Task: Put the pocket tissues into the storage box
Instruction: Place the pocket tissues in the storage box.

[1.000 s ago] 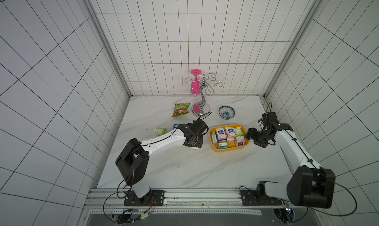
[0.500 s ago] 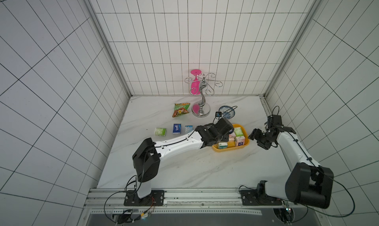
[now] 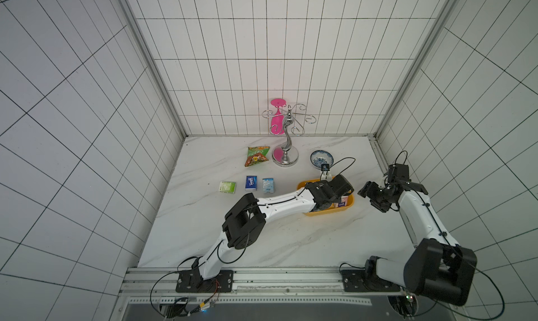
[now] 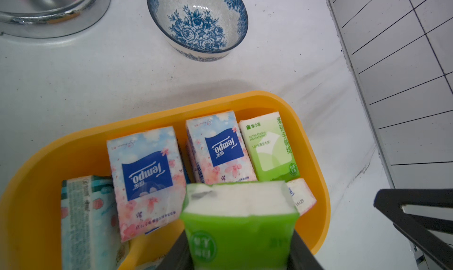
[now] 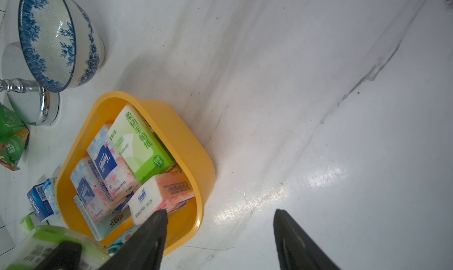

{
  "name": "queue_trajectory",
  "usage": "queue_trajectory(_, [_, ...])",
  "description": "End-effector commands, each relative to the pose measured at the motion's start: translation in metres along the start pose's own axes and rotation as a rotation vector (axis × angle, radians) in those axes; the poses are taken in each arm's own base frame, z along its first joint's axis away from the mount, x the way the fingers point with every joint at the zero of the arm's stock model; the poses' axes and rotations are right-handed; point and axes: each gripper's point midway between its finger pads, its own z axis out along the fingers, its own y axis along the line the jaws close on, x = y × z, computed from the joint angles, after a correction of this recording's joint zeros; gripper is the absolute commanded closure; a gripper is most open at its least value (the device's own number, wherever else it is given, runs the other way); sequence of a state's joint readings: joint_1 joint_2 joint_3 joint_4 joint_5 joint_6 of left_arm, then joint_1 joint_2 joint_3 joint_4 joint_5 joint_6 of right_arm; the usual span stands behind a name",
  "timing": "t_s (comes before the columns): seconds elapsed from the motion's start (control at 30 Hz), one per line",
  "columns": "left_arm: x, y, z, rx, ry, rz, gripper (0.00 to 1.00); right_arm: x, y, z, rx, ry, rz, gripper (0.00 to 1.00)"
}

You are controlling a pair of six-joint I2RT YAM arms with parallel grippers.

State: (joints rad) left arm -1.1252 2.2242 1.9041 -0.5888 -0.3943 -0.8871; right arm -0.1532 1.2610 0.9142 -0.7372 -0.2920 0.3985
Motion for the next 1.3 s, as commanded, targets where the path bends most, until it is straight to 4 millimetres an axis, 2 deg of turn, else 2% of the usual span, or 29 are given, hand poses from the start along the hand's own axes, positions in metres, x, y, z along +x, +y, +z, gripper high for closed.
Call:
queue_trajectory(0.0, [0.009,0.005,0.012,-0.046,0.001,-0.002,0.54,0.006,-0.006,0.001,0.003,0.012,0.004,0.28])
queue_trajectory(0.1, [0.014,0.008,0.017,-0.058,0.010,-0.009,0.51,0.006,-0.007,0.001,0.008,0.012,-0.002,0.28])
queue_trajectory(0.23, [0.016,0.004,0.017,-0.039,0.023,-0.014,0.43,0.004,-0.005,-0.001,0.004,0.010,-0.010,0.28])
queue_trajectory(0.5, [0.003,-0.002,-0.004,-0.001,0.014,-0.013,0.23,0.008,0.004,0.000,-0.046,0.044,-0.026,0.29])
queue_trajectory(0.7, [-0.029,0.004,-0.044,0.023,-0.066,-0.009,0.21,0.014,0.013,0.000,-0.060,0.066,-0.048,0.30])
queue_trajectory(0.8, [-0.050,0.017,-0.071,0.038,-0.073,0.016,0.20,0.023,0.026,0.001,-0.038,0.081,-0.100,0.30])
queue_trajectory(0.9, [-0.063,0.052,-0.095,0.003,-0.054,0.014,0.19,0.031,0.039,-0.001,-0.033,0.086,-0.142,0.29])
queue_trajectory(1.0, [-0.067,0.100,-0.112,-0.043,-0.013,0.000,0.18,0.036,0.049,-0.010,-0.055,0.081,-0.141,0.29])
queue_trajectory(1.17, [-0.055,0.189,-0.131,-0.158,0.041,-0.020,0.18,0.031,0.056,-0.038,-0.064,0.033,-0.178,0.29])
queue_trajectory(1.27, [-0.046,0.226,-0.140,-0.197,0.061,-0.049,0.18,0.028,0.058,-0.049,-0.056,0.018,-0.208,0.29])
